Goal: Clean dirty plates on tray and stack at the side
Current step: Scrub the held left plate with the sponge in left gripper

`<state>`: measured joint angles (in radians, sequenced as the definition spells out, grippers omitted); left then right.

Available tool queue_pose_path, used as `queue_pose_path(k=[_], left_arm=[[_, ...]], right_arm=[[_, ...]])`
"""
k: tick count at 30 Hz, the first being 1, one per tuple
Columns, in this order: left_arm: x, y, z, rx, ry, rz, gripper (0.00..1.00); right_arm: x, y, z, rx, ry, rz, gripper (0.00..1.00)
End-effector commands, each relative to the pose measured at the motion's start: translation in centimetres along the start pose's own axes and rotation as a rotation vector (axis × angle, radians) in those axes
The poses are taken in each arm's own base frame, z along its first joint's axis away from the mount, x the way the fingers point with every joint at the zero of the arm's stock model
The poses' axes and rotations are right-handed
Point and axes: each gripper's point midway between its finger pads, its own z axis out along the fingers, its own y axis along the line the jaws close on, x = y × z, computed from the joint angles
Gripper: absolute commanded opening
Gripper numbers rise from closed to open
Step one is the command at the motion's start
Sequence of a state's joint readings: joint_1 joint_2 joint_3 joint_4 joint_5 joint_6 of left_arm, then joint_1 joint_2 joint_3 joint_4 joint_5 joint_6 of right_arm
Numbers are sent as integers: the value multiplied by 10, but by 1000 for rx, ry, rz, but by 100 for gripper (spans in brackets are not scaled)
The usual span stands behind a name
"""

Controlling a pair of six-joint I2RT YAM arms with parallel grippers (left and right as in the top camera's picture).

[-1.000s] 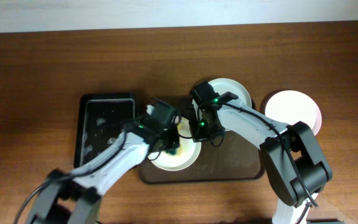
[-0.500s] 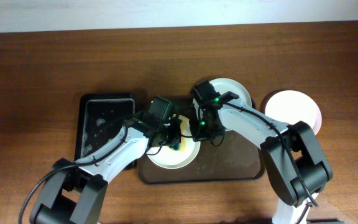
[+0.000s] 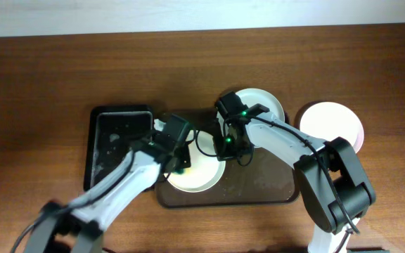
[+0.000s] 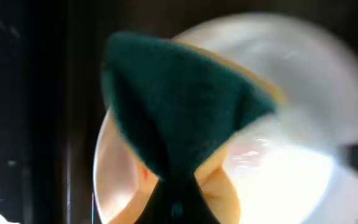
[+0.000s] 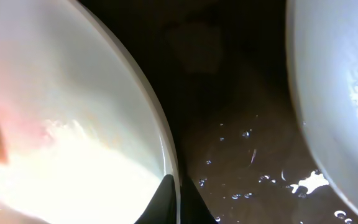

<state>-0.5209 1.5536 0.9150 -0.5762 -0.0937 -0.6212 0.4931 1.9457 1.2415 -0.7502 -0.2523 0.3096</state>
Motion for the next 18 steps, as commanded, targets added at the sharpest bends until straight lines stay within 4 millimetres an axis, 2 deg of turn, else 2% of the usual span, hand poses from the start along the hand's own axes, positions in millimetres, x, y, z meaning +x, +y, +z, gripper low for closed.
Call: queue_pose_path(k=[1, 4, 5, 9, 10, 13, 15, 16, 18], left_arm=[[-17, -20, -35, 133, -75, -13, 0], [-7, -20, -21, 125, -16, -104, 0], [-2, -22, -8, 121, 25, -138, 0], [19, -60, 37, 260, 163, -118, 0], [25, -64, 42, 260, 180, -106, 0], [41, -76, 43, 267, 207, -54, 0], [53, -88, 37, 340, 267, -8, 0], [58, -88, 36, 345, 290, -9, 0], [72, -68, 37, 247, 341, -17, 0]], right_arm=[[1, -8, 0, 36, -3, -7, 4], [2, -8, 0, 36, -3, -7, 4], [1, -8, 0, 36, -3, -7, 4], [1, -8, 0, 36, -3, -7, 4], [1, -8, 0, 36, -3, -7, 4], [1, -8, 0, 35, -7, -8, 4], [1, -8, 0, 35, -6, -8, 4], [1, -8, 0, 35, -6, -8, 4], [1, -8, 0, 35, -7, -8, 4]])
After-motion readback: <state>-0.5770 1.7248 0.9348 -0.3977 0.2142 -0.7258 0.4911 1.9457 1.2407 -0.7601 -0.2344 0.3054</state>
